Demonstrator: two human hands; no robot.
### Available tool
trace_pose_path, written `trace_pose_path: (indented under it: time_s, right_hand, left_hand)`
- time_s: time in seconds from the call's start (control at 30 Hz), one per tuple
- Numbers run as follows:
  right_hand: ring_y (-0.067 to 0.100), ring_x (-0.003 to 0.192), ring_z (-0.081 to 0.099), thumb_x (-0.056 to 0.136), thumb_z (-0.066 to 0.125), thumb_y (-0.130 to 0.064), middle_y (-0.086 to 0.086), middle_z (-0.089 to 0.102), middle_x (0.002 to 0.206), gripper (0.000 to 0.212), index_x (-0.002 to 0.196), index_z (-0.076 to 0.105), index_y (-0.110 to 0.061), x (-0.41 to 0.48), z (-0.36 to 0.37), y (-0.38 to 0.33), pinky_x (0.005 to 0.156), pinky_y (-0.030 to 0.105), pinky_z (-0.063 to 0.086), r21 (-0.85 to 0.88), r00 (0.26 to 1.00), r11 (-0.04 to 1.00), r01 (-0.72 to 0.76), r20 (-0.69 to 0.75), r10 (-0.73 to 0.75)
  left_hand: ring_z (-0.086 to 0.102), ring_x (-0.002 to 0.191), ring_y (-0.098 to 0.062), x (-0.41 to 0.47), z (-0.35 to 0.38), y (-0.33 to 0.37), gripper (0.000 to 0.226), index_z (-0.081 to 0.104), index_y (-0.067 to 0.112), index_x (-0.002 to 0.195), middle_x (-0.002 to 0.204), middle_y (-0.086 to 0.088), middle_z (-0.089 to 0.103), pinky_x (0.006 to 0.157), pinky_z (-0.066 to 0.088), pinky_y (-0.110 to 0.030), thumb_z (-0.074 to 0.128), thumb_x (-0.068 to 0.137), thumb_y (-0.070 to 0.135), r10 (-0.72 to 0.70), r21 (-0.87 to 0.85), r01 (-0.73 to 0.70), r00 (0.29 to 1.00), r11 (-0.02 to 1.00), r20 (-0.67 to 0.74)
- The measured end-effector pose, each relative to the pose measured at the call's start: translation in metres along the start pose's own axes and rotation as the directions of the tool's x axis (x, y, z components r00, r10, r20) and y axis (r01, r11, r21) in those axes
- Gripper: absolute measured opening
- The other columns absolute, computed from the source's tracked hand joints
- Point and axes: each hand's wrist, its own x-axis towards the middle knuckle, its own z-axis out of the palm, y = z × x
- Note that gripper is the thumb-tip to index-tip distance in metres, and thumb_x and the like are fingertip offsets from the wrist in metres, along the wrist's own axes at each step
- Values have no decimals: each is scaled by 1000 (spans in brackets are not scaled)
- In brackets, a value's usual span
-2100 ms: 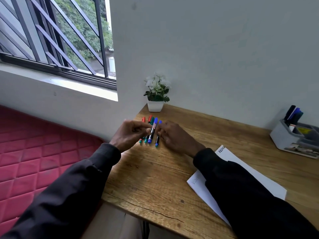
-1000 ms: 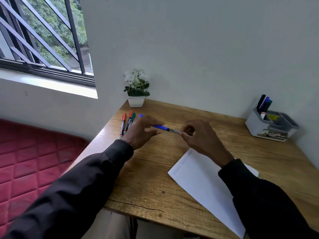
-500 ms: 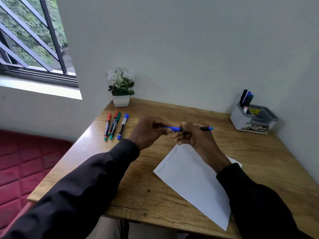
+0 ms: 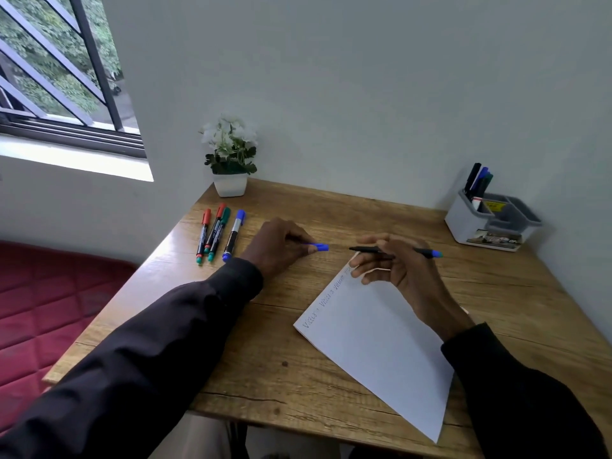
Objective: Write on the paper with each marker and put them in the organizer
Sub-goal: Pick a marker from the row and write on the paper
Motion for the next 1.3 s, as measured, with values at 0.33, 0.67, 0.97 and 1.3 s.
trace_pose_path:
  time_s: [0.33,0.67,0.97,1.3]
  right_hand:
    - [42,79,73,103,48,5,31,74,95,26,111,72,8,-25,6,31,70,38,60,-122,1000,992,0,-22,-3]
    - [45,79,72,102,48,8,31,73,93,25,111,72,9,-13,0,28,72,40,60,-162,998,985,54,21,-51]
    - [26,51,59,89,61,-5,14,68,65,14,87,74,-2,-24,16,14,46,26,43,-365,990,920,141,43,-135]
    - [32,53,69,97,66,2,20,72,72,8,93,72,6,-47,44,19,48,34,54,-356,986,934,46,169,16]
  left_hand:
    - [50,93,-10,18,16,-13,31,68,16,121,109,-2,56,68,39,-15,65,92,28,-31,149,25,999,989,40]
    - [61,97,-8,-11,-8,-10,24,74,28,107,102,7,68,87,56,-32,73,85,20,23,-134,-8,993,991,113]
    - [57,104,0,-30,-9,-6,35,73,28,113,112,13,63,85,53,-15,79,79,24,63,-167,10,902,986,427]
    - [51,103,9,-31,-8,-9,31,73,33,108,115,16,58,75,44,-1,81,78,27,73,-119,-20,886,993,457]
